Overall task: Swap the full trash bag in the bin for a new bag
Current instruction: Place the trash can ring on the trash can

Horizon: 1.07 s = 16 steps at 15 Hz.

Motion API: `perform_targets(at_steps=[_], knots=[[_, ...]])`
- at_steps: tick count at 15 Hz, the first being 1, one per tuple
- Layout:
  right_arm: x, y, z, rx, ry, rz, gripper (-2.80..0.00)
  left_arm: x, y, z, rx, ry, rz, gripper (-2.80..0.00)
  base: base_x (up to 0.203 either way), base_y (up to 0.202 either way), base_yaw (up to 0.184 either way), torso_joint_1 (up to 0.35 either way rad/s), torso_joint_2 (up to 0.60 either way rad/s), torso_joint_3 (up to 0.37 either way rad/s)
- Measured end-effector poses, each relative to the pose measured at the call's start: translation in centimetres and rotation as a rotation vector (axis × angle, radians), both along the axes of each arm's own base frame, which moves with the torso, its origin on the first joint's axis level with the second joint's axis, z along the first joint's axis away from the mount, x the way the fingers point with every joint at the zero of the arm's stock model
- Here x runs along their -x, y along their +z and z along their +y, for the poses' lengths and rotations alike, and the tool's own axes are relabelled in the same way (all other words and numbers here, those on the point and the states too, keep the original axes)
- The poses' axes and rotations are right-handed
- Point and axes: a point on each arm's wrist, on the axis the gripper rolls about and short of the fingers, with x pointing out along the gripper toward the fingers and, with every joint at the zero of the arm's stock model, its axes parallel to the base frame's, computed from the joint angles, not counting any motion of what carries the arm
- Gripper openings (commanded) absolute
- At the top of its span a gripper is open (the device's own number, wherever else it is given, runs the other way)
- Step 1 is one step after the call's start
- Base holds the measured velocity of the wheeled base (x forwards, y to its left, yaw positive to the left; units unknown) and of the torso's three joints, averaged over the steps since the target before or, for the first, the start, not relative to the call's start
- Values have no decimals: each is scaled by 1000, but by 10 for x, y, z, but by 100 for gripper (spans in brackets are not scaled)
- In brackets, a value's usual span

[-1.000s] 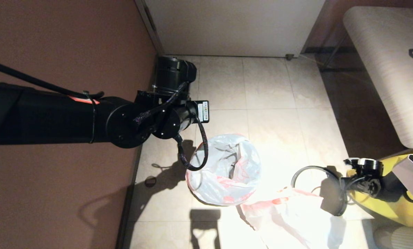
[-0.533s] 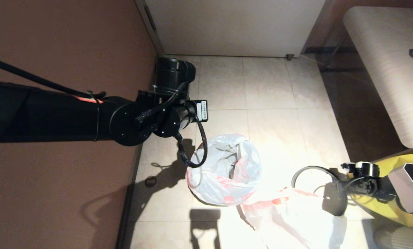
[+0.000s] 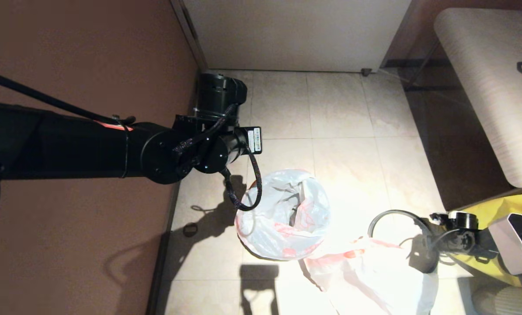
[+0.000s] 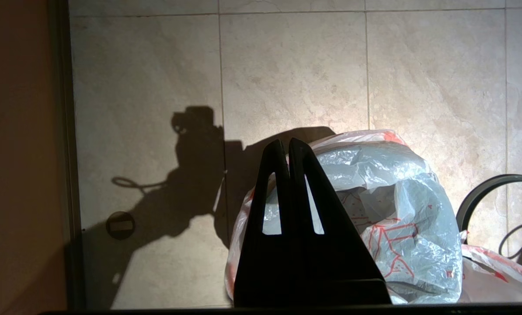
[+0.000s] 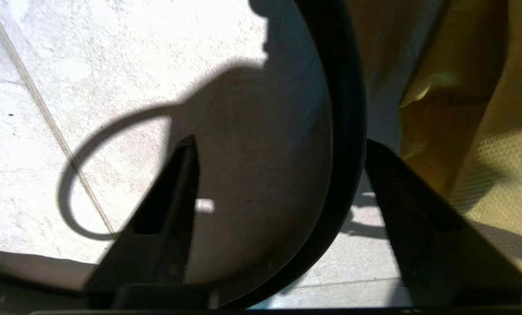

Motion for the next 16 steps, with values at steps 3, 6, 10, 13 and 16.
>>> perform_targets(at_steps=[3,6,10,13,16], knots=[[1,-5,1,0,3,9,-280,0,-1,0,-1,-1,2,-280,0,0,0,0,0,0],[0,-4,2,1,2,8,-280,0,0,0,0,0,1,-280,0,0,0,0,0,0],[5,6,3,9,-12,24,-280,4,5,1,6,4,-12,-280,0,0,0,0,0,0],[32,16,15,-10,-18,67,-280,14,14,1,17,-10,-28,-280,0,0,0,0,0,0],[69,51,36,16,-17,20,-280,25,23,1,15,4,-46,-280,0,0,0,0,0,0]])
